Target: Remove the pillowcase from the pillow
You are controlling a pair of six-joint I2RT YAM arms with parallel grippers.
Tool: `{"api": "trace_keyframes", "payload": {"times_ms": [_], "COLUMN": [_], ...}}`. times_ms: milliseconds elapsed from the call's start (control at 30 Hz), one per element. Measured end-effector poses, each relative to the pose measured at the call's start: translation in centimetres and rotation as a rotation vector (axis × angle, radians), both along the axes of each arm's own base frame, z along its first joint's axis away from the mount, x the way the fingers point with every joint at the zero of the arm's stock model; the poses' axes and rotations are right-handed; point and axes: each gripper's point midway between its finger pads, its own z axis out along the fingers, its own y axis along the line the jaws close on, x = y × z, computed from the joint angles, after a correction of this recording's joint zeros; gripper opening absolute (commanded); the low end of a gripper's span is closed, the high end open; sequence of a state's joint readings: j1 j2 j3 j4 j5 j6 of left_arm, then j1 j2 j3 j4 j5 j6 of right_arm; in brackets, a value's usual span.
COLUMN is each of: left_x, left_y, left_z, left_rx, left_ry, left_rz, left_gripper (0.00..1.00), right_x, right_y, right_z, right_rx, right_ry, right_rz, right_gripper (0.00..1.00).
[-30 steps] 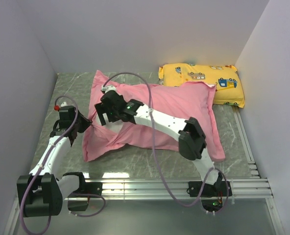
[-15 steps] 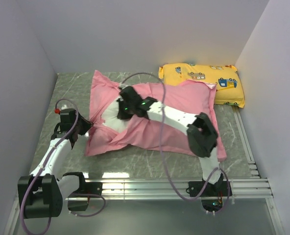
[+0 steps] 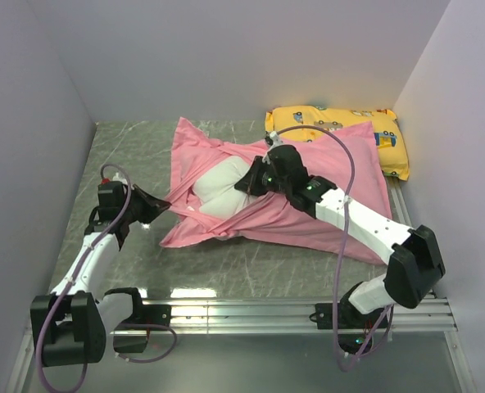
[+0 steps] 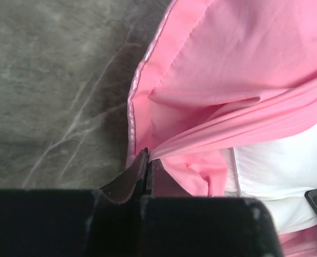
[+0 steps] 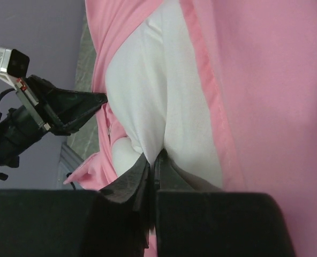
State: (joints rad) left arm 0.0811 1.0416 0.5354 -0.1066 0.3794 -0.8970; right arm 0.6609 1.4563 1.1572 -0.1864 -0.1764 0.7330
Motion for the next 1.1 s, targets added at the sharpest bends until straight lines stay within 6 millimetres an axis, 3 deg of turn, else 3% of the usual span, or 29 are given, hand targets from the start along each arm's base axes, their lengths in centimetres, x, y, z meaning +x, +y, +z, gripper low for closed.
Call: {"api": "trace_keyframes", "payload": {"times_ms": [100,133,200,300,500,833,1100], "left_x": [0.3,0.5,0.9,1.3,1.0,-2.8,-5.4], "left_y": [-0.8,-1.1,-1.9,-2.7,-2.4,-4.7,-6.1], "left_z": [1.4,2.1,3.8,6.5,9.5,14.6,15.8], "left_rx": [0.037,0.061,0.125,0.201,0.282,0.286,0.174], "left_ry": [-0.009,-0.013,-0.043,-0.092,-0.123,-0.182,-0.171], "left_rz": [-0.068,-0.087,-0.130,-0.170,-0.184,-0.182,-0.099], "left_gripper": [0.08,0.20,0.29,0.51,0.80,0.82,0.84], "right_x": [-0.4,-0.5,-0.5,0.1,1.3,2.4,2.5], "right_y": [0.0,0.0,0.0,-0.6,-0.9,-0.3,0.2], "right_z": [0.7,1.1,2.1,3.5,4.2,3.1,2.5], "right_rx": [-0.008,-0.018,-0.042,-0.086,-0.168,-0.320,-0.384], "right_ry": [-0.046,-0.074,-0.140,-0.229,-0.314,-0.396,-0.435], "right_rz": [-0.034,-0.054,-0.096,-0.185,-0.287,-0.384,-0.415], "right_gripper": [0.00,0.00,0.00,0.00,0.00,0.00,0.00]}}
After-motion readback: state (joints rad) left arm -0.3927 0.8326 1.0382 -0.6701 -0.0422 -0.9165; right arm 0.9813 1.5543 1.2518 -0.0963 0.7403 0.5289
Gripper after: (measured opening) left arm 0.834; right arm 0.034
